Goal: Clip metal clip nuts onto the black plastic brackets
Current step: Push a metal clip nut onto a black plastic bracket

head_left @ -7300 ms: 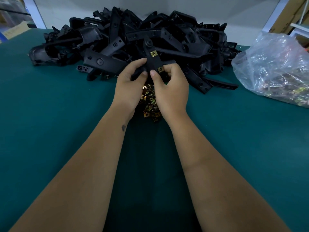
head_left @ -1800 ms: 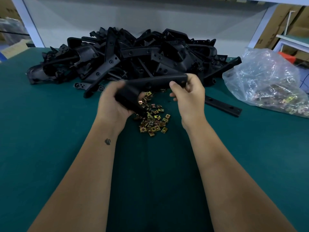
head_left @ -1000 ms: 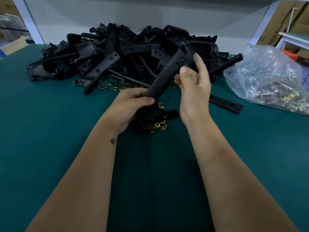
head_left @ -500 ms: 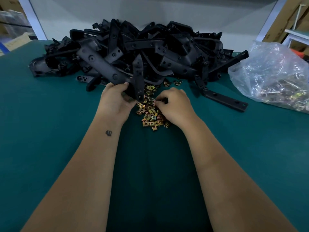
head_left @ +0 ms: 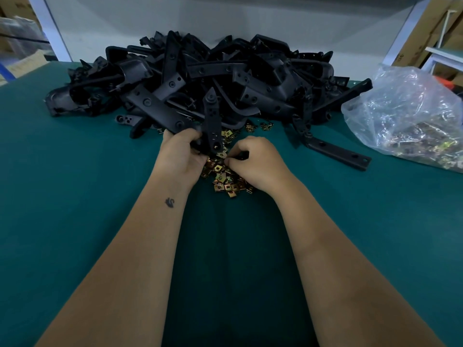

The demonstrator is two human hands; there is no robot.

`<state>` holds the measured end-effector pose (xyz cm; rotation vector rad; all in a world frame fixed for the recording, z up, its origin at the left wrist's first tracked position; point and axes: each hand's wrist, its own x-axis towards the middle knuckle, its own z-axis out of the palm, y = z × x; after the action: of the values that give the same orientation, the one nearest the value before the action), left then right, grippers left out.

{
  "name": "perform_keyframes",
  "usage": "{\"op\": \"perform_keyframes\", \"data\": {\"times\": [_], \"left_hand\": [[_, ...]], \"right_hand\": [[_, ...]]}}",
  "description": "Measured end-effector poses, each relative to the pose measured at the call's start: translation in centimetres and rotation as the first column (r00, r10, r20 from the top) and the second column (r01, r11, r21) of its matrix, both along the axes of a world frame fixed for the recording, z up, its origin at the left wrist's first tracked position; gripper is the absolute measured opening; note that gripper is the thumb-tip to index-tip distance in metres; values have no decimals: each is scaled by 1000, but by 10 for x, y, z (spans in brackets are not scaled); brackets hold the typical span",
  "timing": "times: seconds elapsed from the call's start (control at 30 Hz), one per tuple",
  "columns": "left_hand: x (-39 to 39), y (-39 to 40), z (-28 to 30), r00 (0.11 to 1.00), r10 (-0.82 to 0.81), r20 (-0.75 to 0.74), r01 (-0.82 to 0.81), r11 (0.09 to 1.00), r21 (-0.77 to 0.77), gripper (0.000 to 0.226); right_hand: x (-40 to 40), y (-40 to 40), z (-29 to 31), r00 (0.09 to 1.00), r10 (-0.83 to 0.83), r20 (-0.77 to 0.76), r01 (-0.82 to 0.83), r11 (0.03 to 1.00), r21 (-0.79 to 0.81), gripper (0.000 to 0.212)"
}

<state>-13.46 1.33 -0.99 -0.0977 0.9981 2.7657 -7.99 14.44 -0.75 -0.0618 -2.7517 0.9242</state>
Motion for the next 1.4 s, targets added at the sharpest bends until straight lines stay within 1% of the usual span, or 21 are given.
{"op": "perform_keyframes", "data": {"times": [0.1,0.17,0.27,0.3,0.37,0.4,0.43,0.63,0.73,0.8,0.87,0.9,0.97,1.03,1.13,1.23,1.4], "left_hand": [[0,0,0,1000,-4,-24,4,1000,-22,31],[-2,-1,0,1000,-7,-24,7,1000,-8,27],[-5,-4,-2,1000,16,-17,-15,998,58,29],[-6,-5,-2,999,28,-20,-26,997,68,29],[-5,-5,-3,999,33,-22,-31,998,56,28],[-5,-4,-3,999,28,-18,-27,999,43,27],[-4,-3,-2,1000,21,-13,-20,999,30,27],[-3,-2,-1,1000,-8,-10,8,1000,8,31],[-2,-2,0,1000,-21,-15,21,1000,8,31],[-2,-2,0,999,-36,-16,36,999,13,32],[-1,-2,1,999,-46,-17,46,999,2,33],[-1,-2,1,999,-52,-17,52,999,-2,33],[-1,-2,1,998,-53,-18,52,998,-22,31],[0,-1,1,999,-38,-30,36,997,-65,27],[0,0,0,998,-28,-55,22,994,-108,27],[1,-1,0,997,-30,-69,21,992,-125,29],[2,2,0,995,-36,-91,18,982,-188,30]], "right_hand": [[0,-3,-2,1000,13,-25,-12,999,43,8],[0,-2,-3,999,-6,-41,7,999,38,9],[0,-6,-4,997,-22,-71,26,998,51,25],[0,-8,-4,997,-17,-72,23,996,80,30],[-2,-13,-5,998,-15,-57,25,982,187,34],[-3,-15,-6,999,-20,-49,30,977,213,32],[-3,-16,-6,999,-25,-47,34,978,206,28],[-1,-18,-4,996,7,-85,4,992,128,10],[-1,-19,-5,996,6,-90,5,993,122,9],[0,-18,-5,993,-22,-114,26,999,38,7],[0,-16,-4,984,-85,-154,67,991,-119,4],[0,-15,-3,977,-123,-174,90,978,-188,9],[-1,-12,-2,963,-179,-202,111,944,-311,16],[-1,-9,0,952,-221,-212,116,900,-420,19],[-1,-5,3,946,-261,-192,108,813,-573,22],[-1,-1,4,938,-285,-198,87,745,-662,19],[-2,3,3,938,-291,-186,73,694,-717,15]]}}
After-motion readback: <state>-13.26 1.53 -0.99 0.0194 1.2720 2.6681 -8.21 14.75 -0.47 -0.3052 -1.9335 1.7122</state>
